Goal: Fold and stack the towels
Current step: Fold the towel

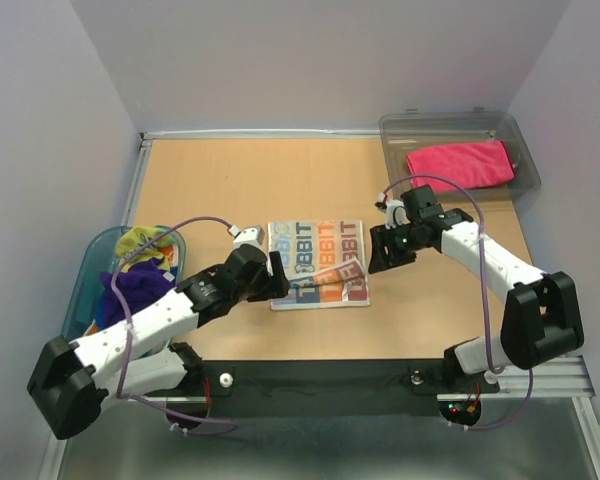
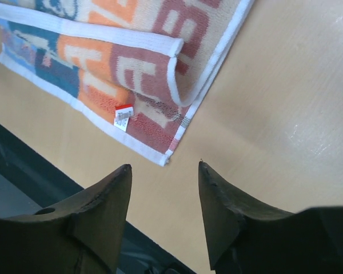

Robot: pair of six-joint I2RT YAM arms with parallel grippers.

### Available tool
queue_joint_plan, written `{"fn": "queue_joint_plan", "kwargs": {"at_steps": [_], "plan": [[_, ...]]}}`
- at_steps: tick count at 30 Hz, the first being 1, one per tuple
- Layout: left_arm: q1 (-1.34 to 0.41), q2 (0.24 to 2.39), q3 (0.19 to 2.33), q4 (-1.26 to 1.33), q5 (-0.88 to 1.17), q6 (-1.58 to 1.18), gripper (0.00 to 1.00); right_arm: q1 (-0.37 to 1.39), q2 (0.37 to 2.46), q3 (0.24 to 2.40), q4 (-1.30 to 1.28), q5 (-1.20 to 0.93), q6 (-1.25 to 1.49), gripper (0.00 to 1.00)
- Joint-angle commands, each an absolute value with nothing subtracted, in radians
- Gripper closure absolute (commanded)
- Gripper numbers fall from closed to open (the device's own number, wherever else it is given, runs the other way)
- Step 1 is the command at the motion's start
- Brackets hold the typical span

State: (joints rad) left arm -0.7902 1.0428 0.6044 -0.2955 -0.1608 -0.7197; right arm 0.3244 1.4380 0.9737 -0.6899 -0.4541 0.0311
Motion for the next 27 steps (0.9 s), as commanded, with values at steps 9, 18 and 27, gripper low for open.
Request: {"fn": "queue_joint_plan", "kwargs": {"at_steps": [9, 18, 27], "plan": [[-0.811, 1.017, 0.63, -0.29, -0.291, -0.776, 0.11, 0.408, 1.581, 1.104, -0.566, -0.413, 0.052, 0.29], [-0.647, 1.267, 0.802, -0.222, -0.304, -0.638, 0.16, 0.413, 1.719, 1.134, -0.437, -0.416, 0.091, 0.51], [-0.63, 1.341, 0.85, -0.23, -0.314, -0.561, 0.17, 0.413, 1.691, 1.088, -0.425, -0.455, 0.048, 0.8]]}}
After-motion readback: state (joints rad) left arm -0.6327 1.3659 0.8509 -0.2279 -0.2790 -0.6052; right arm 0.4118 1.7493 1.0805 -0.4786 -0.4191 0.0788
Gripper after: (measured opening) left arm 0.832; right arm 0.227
